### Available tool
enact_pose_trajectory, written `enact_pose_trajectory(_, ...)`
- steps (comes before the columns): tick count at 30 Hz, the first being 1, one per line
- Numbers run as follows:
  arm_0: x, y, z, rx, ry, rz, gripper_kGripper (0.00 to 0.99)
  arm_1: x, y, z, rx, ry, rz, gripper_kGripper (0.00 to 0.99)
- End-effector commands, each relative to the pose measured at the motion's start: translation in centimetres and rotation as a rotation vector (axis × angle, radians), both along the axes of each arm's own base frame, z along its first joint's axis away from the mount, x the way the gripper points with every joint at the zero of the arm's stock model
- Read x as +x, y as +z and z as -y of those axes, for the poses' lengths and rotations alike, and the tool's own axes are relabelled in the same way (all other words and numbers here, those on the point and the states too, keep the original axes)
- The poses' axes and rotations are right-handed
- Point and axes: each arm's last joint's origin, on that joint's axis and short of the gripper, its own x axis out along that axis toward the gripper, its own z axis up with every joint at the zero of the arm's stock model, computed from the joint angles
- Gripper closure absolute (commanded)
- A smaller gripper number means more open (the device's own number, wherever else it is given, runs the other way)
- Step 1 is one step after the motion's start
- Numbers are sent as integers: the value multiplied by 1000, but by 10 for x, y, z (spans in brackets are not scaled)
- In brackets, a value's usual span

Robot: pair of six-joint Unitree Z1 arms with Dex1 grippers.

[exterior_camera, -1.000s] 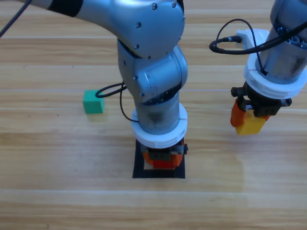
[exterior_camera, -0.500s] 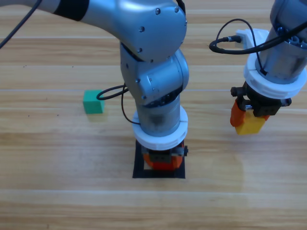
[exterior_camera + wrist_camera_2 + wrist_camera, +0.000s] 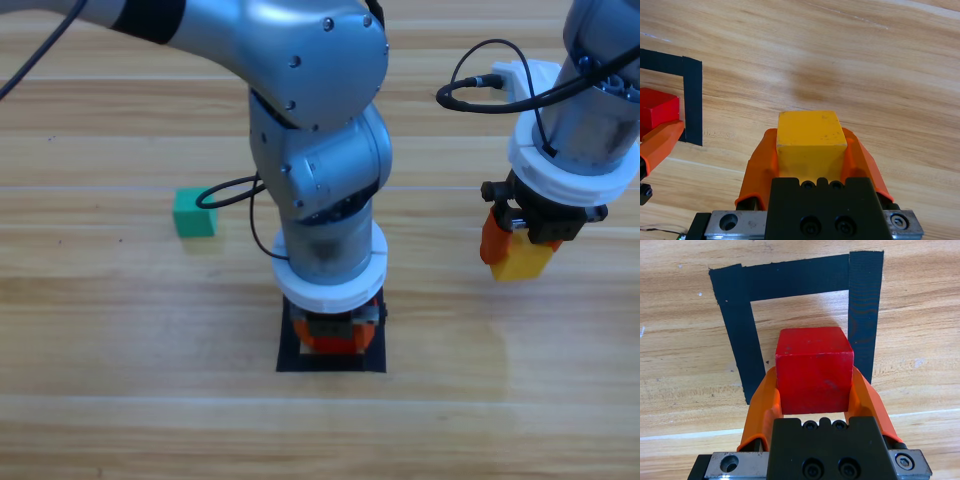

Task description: Stack the blocks in the rectangular block: red at the bottom, yellow in the middle, green on top

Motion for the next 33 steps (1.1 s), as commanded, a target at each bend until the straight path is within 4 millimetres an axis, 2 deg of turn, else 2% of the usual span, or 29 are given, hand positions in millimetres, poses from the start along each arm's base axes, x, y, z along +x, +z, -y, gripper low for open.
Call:
enact_pose_trajectory(1, 9, -29, -11, 74, 42, -47, 973, 2, -6, 7, 1, -15, -16, 990)
enact_pose_trajectory(4, 9, -29, -10, 73, 47, -50, 958, 2, -6, 7, 1, -15, -16, 990)
enact_pose_trajectory(5, 9, -29, -10, 72, 45, -49, 919, 1, -6, 7, 2, -15, -15, 990)
enact_pose_trajectory(6, 10, -29, -8, 68, 45, -46, 818, 1, -6, 7, 2, -15, -15, 990)
enact_pose_trajectory(7, 11, -28, -7, 64, 50, -41, 657, 1, -6, 7, 2, -15, -15, 990)
enact_pose_trajectory(9, 13, -24, -4, 56, 70, -29, 117, 1, -6, 7, 2, -15, -15, 990)
enact_pose_trajectory(10, 11, -23, -2, 58, 70, -31, 7, 1, -6, 7, 2, -15, -15, 990)
enact_pose_trajectory(18, 6, -8, -6, 58, 79, -15, 0, 1, -5, 8, -1, -28, -11, 990)
enact_pose_trajectory(22, 1, 11, -7, 30, 77, 15, 0, -5, 7, 10, 1, -58, 23, 990)
enact_pose_trajectory(24, -3, 38, -11, -10, 80, 55, 0, -11, 14, 7, -2, -56, 48, 990)
enact_pose_trajectory(28, -12, 119, -24, -125, 81, 160, 0, -14, 17, 5, -7, -63, 65, 990)
enact_pose_trajectory(29, -16, 144, -30, -156, 80, 196, 0, -14, 18, 4, -4, -66, 66, 990)
enact_pose_trajectory(31, -25, 182, -43, -197, 62, 252, 0, -16, 20, 3, -2, -65, 71, 990)
enact_pose_trajectory(33, -36, 204, -63, -168, 35, 284, 0, -20, 24, -1, -1, -62, 82, 990)
